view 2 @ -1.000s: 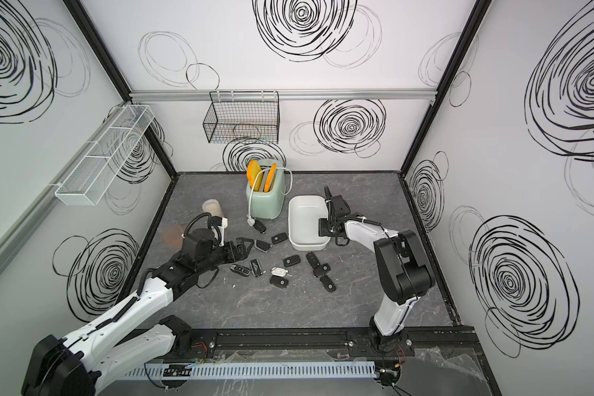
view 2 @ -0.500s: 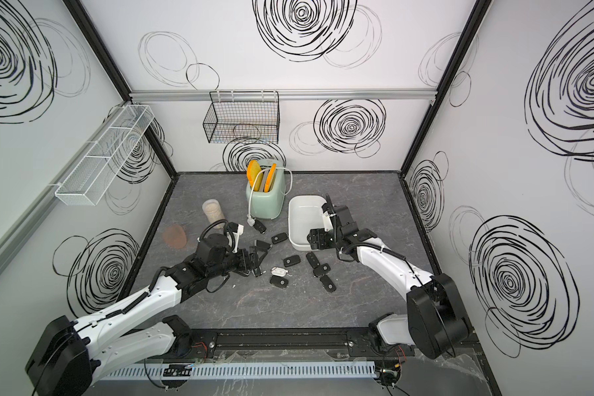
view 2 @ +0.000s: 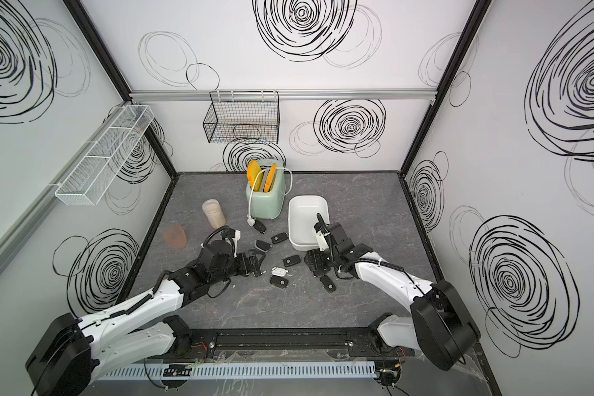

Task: Place the car key into the storage box
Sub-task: Pick up the car key from the center of the board.

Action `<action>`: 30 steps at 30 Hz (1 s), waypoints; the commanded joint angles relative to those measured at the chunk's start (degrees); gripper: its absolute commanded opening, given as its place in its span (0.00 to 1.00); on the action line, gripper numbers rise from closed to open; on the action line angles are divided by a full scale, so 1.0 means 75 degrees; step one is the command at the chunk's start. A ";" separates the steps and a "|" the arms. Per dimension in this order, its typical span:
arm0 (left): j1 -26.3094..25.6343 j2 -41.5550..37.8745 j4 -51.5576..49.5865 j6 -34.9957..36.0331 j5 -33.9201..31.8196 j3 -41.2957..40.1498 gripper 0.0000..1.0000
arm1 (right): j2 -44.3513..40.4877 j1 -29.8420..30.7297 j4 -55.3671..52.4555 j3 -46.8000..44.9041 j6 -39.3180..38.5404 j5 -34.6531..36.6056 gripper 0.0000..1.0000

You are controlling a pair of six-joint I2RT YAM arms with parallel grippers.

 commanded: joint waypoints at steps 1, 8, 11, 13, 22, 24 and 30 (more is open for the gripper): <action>0.0014 -0.0009 0.0212 -0.0195 -0.0378 -0.0014 0.98 | 0.0497 0.0043 0.0037 0.0185 -0.0292 -0.0139 0.72; 0.0141 -0.0046 0.0230 -0.0177 -0.0358 -0.0131 0.98 | 0.1180 0.0046 0.0035 0.0447 -0.0627 0.0216 0.68; 0.0220 -0.0060 0.0233 -0.0164 -0.0303 -0.0166 0.98 | 0.1401 0.0056 0.0064 0.0549 -0.0690 0.0361 0.65; 0.0263 -0.0086 0.0216 -0.0151 -0.0288 -0.0189 0.98 | 0.1549 0.0062 0.0076 0.0617 -0.0719 0.0399 0.59; 0.0505 -0.0222 0.0193 -0.0104 -0.0134 -0.0325 0.98 | 0.1942 0.0152 0.0027 0.0837 -0.0837 0.0691 0.53; 0.0540 -0.0261 0.0197 -0.0104 -0.0112 -0.0363 0.98 | 0.2032 0.0193 -0.0002 0.0876 -0.0827 0.0746 0.52; 0.0646 -0.0436 0.0181 -0.0116 -0.0049 -0.0477 0.98 | 0.2337 0.0375 -0.0054 0.0990 -0.0806 0.1050 0.45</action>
